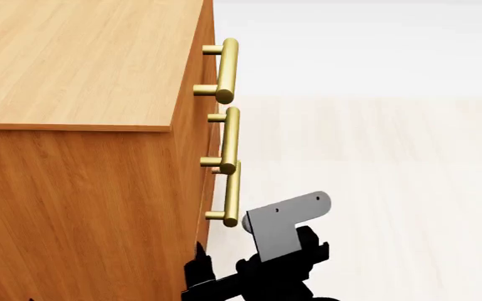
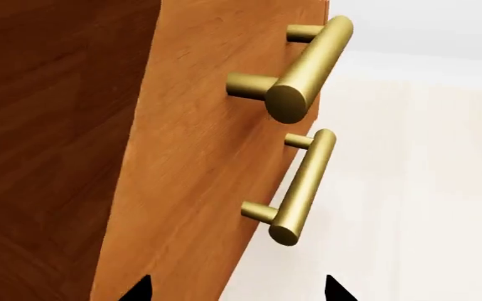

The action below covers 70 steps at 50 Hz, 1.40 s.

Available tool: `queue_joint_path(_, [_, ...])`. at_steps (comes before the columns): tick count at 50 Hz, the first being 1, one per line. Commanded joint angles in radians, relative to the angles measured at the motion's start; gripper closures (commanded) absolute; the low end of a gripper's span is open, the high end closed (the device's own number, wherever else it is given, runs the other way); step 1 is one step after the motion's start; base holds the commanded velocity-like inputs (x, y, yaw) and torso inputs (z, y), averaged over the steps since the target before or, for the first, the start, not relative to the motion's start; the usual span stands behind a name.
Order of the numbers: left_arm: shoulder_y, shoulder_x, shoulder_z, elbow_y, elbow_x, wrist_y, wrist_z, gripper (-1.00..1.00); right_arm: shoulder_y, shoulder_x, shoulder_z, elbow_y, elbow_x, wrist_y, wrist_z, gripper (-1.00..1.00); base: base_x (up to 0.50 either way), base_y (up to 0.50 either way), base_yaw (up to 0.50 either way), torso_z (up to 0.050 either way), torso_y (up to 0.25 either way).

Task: Put the bowl in the bottom drawer of the cabinet and close it.

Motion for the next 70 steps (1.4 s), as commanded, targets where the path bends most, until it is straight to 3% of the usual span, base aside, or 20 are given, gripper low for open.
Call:
queue_joint_path(1, [-0.001,0.001,0.001,-0.001,0.0,0.0,-0.001,-1.0,0.002,0.019,-0.021,-0.064,0.131,0.056,-0.108,-1.0,0.0,0.0,0.0,0.0,0.0])
queue_joint_path(10, [0.0,0.002,0.004,0.0,0.002,0.001,0.0,-1.0,0.027,0.033,0.054,-0.092,0.294,0.181,-0.192,-1.0,0.0,0.0,0.0,0.0,0.001])
queue_joint_path(16, [-0.001,0.003,0.008,-0.006,0.01,0.005,0.005,-1.0,-0.008,0.073,-0.056,-0.064,0.008,-0.059,-0.023,-1.0,0.0,0.0,0.0,0.0,0.002])
queue_joint_path(22, [0.004,-0.006,0.012,0.016,0.037,0.005,-0.004,-1.0,-0.027,0.093,0.015,-0.074,-0.026,-0.037,0.093,-1.0,0.0,0.0,0.0,0.002,0.0])
queue_joint_path(36, [0.011,-0.035,0.026,0.084,0.044,-0.024,-0.005,-1.0,-0.054,0.142,0.109,-0.106,-0.015,-0.027,0.146,-1.0,0.0,0.0,0.0,0.0,0.0])
queue_joint_path(48, [0.042,-0.091,0.058,0.231,0.125,-0.056,-0.019,-1.0,-0.057,0.183,0.28,-0.341,0.084,0.137,0.219,-1.0,0.0,0.0,0.0,0.0,0.0])
queue_joint_path(70, [0.074,-0.136,0.06,0.37,0.144,-0.102,-0.055,-1.0,-0.003,0.205,0.447,-0.591,0.219,0.341,0.281,-1.0,0.0,0.0,0.0,0.0,0.0])
